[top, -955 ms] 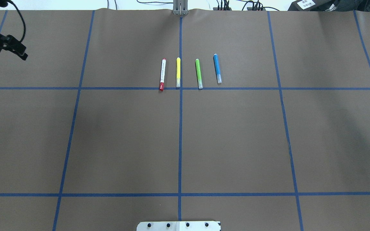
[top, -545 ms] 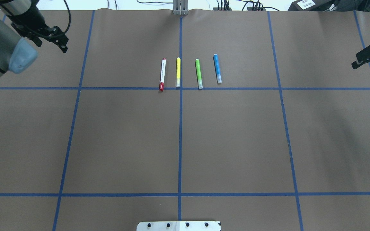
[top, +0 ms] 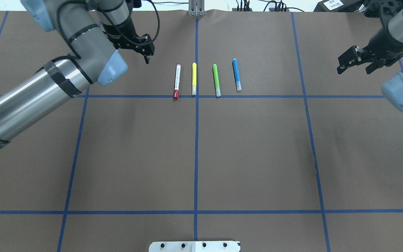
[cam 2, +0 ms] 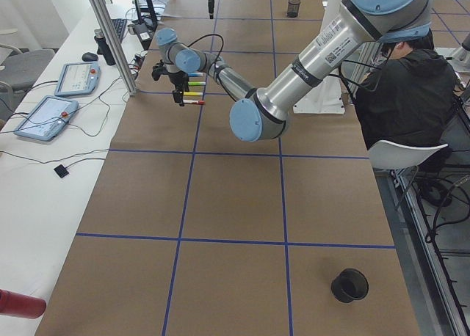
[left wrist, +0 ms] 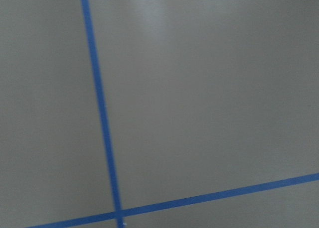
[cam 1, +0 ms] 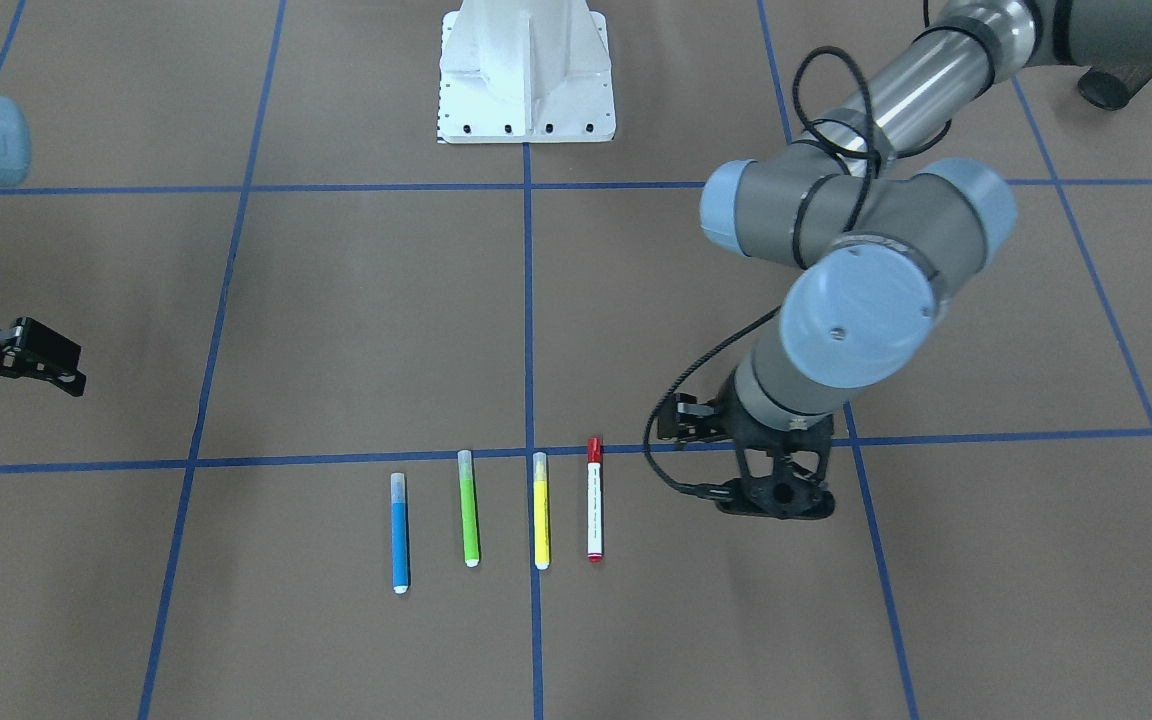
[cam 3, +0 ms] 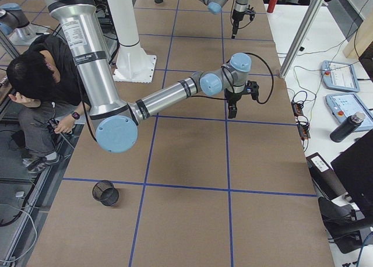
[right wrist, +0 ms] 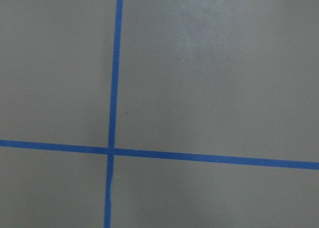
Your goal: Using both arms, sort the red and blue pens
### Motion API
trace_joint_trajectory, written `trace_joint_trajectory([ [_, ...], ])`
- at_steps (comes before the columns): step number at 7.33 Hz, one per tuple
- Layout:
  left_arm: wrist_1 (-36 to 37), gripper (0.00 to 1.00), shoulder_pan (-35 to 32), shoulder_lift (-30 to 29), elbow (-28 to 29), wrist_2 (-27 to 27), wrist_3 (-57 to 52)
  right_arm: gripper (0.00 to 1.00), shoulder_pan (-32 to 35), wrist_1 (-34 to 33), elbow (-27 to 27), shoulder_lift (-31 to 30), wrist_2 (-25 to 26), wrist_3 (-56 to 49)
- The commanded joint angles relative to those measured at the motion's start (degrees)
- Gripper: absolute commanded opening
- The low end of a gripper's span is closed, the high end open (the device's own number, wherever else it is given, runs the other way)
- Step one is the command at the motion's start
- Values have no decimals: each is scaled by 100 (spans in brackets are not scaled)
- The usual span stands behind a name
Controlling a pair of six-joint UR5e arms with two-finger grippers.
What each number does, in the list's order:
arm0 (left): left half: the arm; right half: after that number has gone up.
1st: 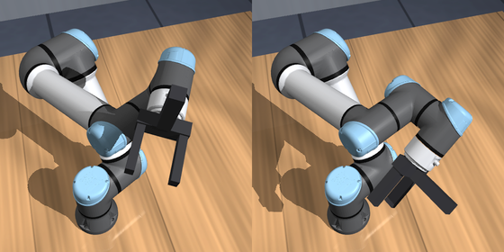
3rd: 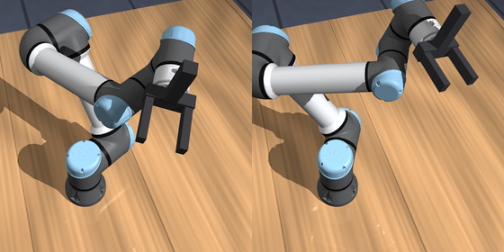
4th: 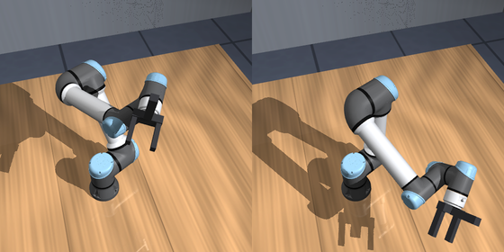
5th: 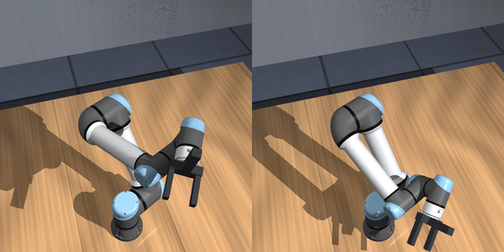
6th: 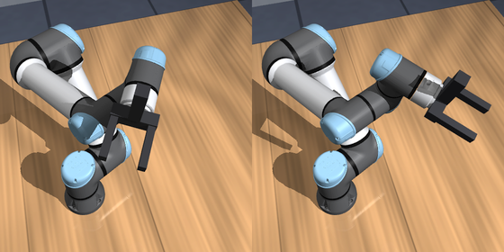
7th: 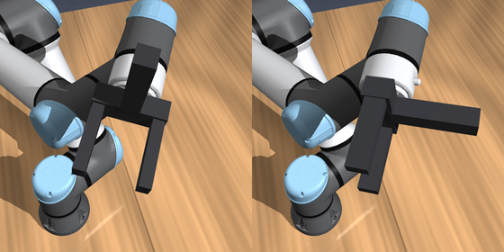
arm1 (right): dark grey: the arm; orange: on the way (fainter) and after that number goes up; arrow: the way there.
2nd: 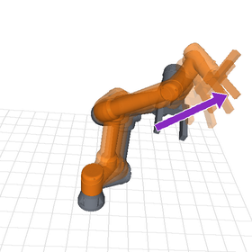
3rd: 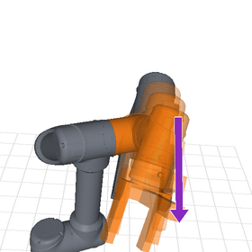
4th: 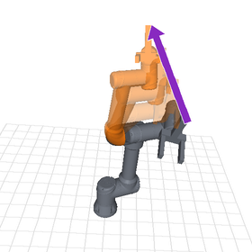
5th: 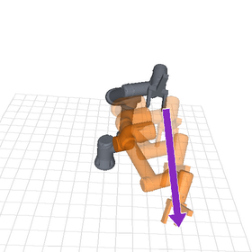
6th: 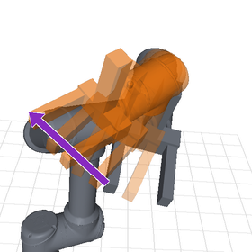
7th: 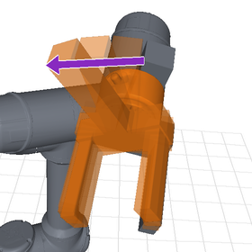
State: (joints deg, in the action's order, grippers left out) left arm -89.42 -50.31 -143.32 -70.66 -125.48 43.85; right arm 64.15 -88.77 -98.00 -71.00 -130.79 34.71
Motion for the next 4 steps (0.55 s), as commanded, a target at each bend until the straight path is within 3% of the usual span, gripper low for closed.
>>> trace_joint_trajectory([
  [1,-461,100,416,-354,454,304,378,100,-227,0,105,148,124,228],
  [3,-891,100,548,-539,1026,357,466,100,-306,35,158,357,150,787],
  [4,-1120,99,670,-548,1211,706,545,100,-402,35,150,437,194,905],
])
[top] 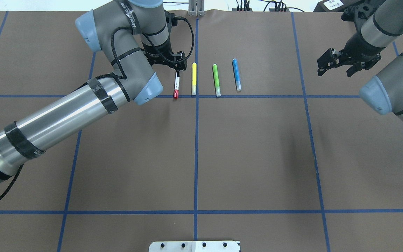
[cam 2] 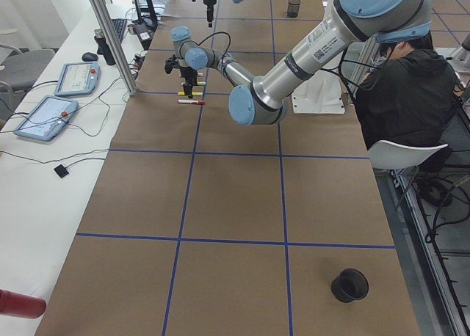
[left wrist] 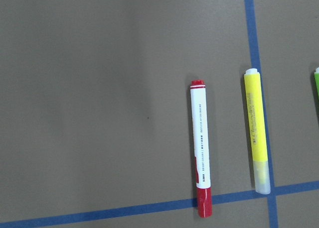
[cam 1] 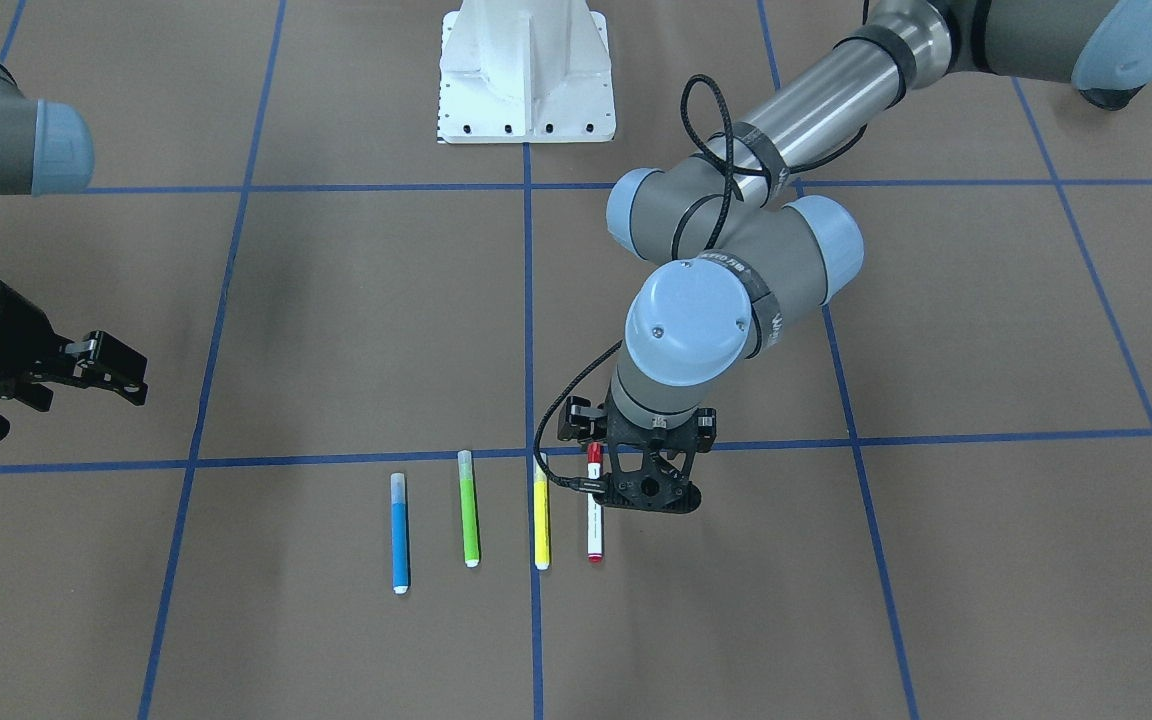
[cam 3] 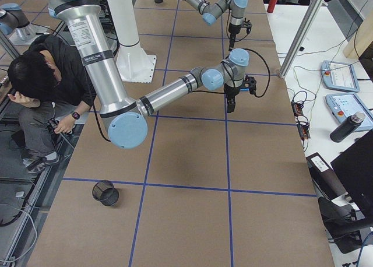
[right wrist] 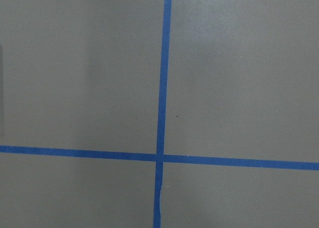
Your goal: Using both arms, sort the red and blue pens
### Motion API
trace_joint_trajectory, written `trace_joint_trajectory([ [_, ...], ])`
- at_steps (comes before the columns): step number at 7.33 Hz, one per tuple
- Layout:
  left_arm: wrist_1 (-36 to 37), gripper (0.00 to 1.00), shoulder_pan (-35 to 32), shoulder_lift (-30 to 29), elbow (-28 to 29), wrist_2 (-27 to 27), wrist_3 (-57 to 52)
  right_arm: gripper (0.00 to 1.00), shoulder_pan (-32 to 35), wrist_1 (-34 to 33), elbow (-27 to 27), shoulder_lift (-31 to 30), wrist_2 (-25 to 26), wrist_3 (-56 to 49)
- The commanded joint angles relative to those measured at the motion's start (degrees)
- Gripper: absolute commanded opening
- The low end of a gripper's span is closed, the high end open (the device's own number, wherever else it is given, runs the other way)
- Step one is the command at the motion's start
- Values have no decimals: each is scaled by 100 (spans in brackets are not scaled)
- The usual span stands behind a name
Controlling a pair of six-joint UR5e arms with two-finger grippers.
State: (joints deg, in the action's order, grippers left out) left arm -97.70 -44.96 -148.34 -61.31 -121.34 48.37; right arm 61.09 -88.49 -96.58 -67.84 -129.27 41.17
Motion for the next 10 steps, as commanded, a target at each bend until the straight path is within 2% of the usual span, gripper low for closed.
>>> trace_joint_trajectory([
  [1,-467,98,232,-46,417,460,111,100,-193,7,7,148,138,260],
  [2,-608,86,346,-46,488,471,277,100,-229,7,16,183,286,268],
  [6,-828,76,391,-73,576,471,488,100,-238,7,60,166,288,260],
  [9,-1093,72,391,-161,919,471,516,100,-229,7,69,166,288,260],
  [10,-1093,66,391,-169,936,471,516,100,-229,7,69,157,288,260],
])
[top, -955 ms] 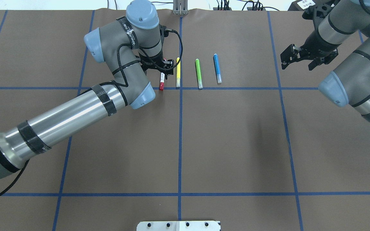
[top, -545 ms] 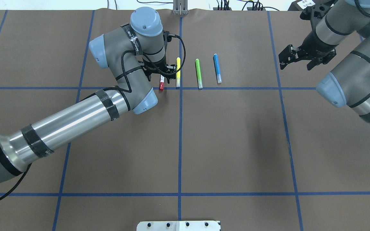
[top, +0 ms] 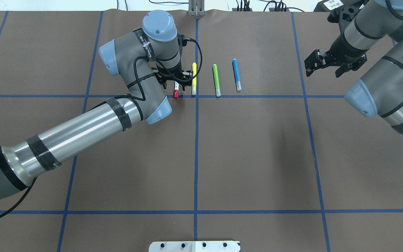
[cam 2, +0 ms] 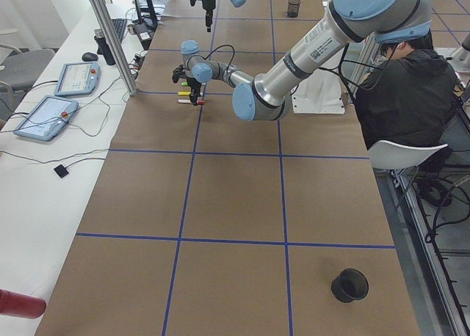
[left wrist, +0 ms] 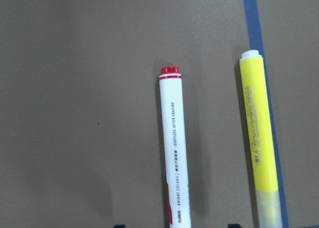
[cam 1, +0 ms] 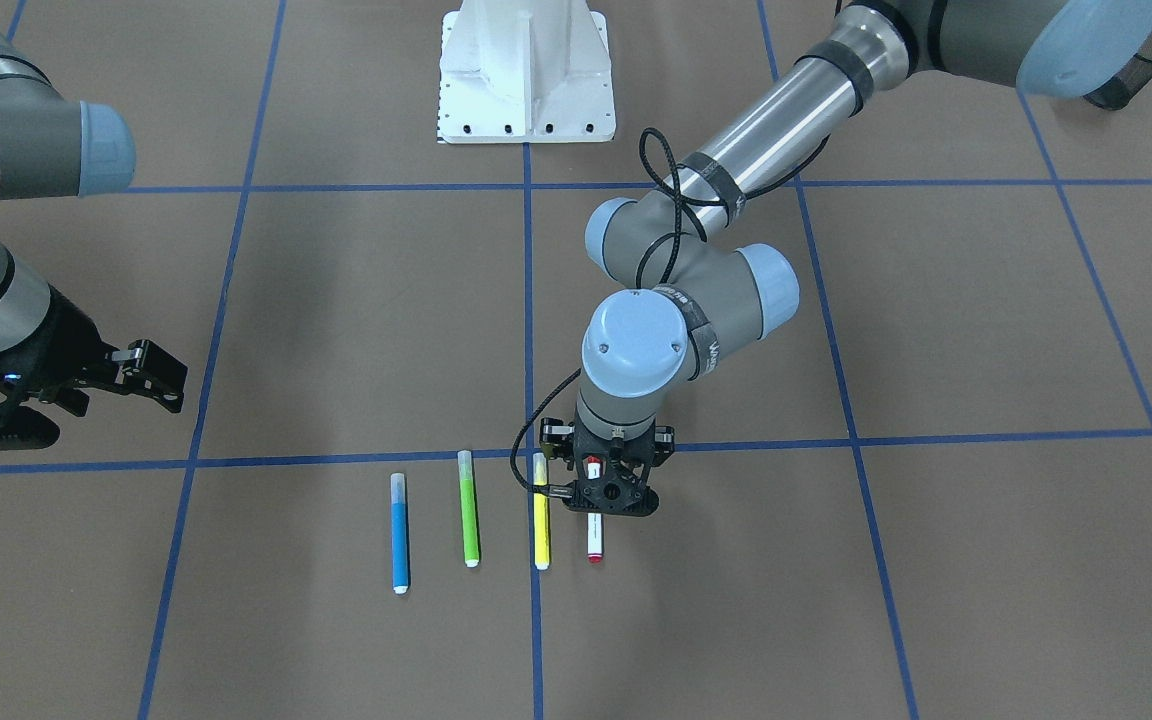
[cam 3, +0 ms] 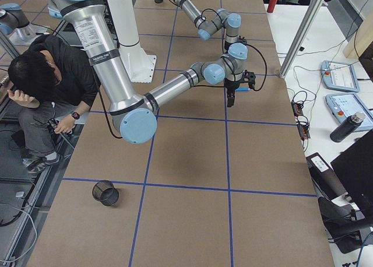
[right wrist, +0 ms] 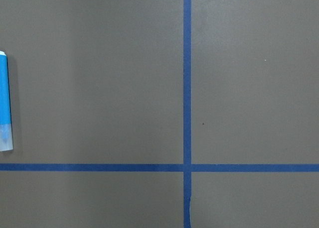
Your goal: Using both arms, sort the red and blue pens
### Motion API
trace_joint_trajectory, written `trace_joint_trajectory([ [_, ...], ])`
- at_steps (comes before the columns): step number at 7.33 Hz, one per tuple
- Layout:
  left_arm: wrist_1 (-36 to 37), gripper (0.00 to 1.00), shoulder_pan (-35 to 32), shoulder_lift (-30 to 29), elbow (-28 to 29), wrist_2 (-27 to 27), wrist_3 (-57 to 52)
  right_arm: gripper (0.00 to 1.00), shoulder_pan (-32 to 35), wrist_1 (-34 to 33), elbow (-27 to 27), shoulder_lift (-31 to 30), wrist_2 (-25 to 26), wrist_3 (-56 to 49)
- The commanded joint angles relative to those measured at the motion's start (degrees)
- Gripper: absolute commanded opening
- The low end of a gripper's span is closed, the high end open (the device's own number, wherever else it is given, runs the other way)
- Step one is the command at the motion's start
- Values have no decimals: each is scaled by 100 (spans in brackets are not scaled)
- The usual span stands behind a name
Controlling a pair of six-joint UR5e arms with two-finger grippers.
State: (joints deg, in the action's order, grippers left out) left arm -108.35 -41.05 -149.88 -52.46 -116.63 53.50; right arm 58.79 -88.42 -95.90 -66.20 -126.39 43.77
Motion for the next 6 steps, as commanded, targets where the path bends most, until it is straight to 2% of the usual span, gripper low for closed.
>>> trace_joint_trajectory([
  [1,-20,60,0,-76,130,0,2,100,1,0,10,-7,0,0],
  [3,-11,46,9,-111,166,0,2,100,1,0,19,-15,0,0],
  [6,-11,45,27,-111,218,0,2,100,1,0,54,-24,9,0],
])
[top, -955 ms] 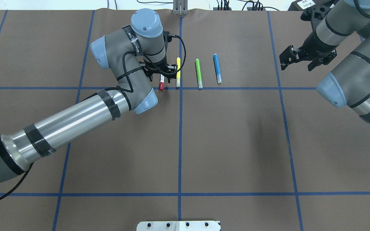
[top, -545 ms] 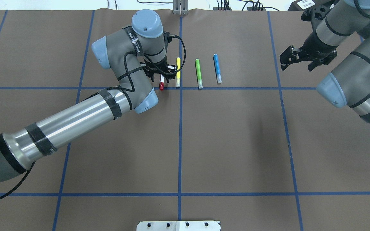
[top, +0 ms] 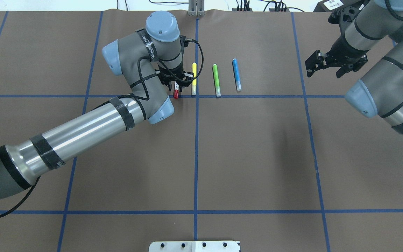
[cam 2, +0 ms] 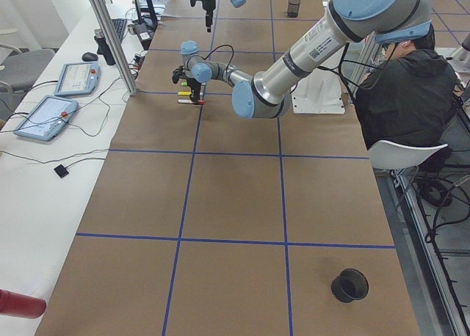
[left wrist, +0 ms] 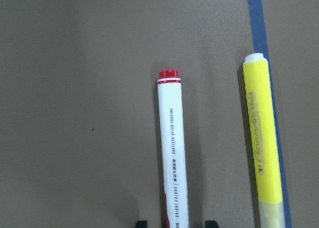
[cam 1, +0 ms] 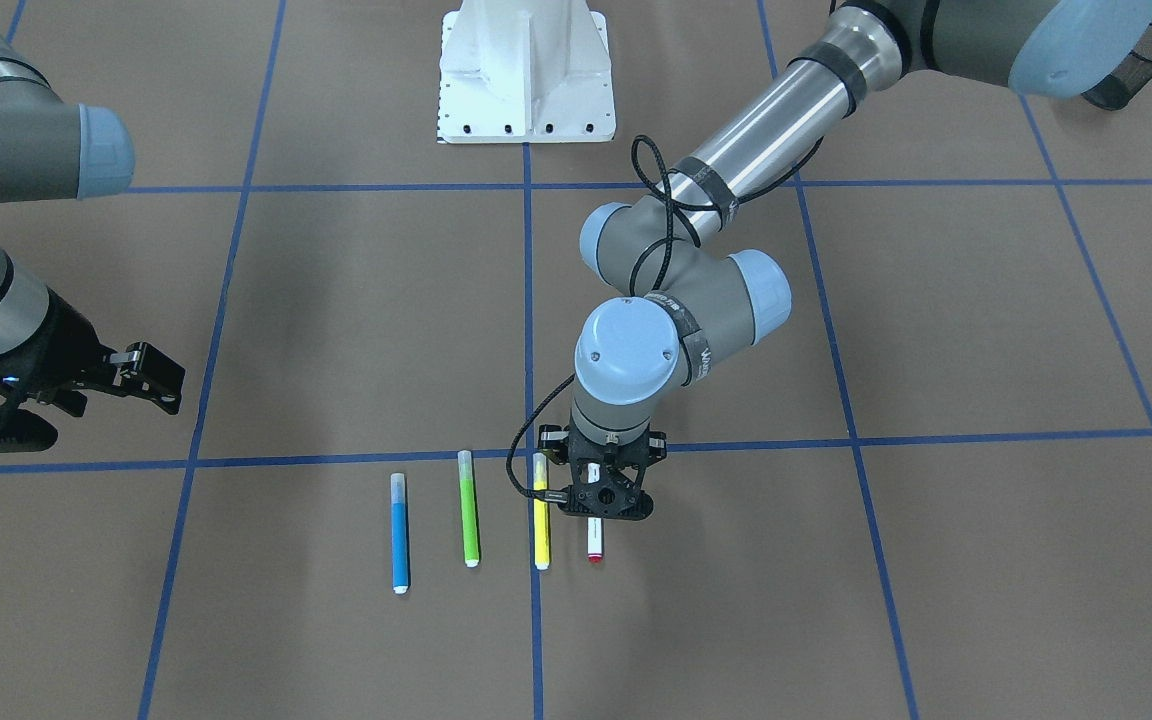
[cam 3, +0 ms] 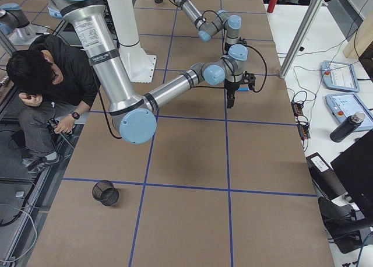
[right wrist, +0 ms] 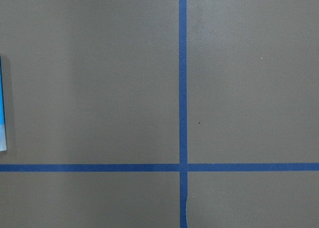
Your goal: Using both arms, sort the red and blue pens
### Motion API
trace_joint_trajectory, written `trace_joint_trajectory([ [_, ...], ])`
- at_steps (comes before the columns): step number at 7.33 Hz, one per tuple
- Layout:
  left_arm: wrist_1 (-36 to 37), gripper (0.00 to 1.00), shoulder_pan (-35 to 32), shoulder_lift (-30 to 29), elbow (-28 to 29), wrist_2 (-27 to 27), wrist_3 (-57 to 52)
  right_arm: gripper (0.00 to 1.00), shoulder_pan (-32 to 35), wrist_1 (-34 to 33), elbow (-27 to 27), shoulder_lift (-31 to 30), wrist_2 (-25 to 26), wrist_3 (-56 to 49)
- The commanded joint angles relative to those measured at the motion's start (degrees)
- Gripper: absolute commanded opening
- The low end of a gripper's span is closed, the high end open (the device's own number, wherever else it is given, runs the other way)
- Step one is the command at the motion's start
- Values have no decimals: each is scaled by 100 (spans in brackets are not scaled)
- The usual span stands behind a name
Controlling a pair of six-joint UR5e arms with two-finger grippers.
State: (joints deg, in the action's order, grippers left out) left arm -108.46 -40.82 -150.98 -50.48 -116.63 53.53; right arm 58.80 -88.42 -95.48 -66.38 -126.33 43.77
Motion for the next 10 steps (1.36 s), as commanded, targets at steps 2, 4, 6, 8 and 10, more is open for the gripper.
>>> trace_joint_trajectory([
  [2,-8,42,4,-2,47,0,0,100,0,0,12,3,3,0],
  [4,-8,42,4,-2,47,0,0,100,0,0,12,-6,3,0],
  [6,-8,38,12,-2,47,0,0,100,0,0,12,-15,3,0],
  [8,-17,3,48,-19,21,-9,-9,100,0,0,12,-6,3,0],
  [10,-35,0,39,-28,-84,-26,-88,100,9,0,12,20,3,0],
])
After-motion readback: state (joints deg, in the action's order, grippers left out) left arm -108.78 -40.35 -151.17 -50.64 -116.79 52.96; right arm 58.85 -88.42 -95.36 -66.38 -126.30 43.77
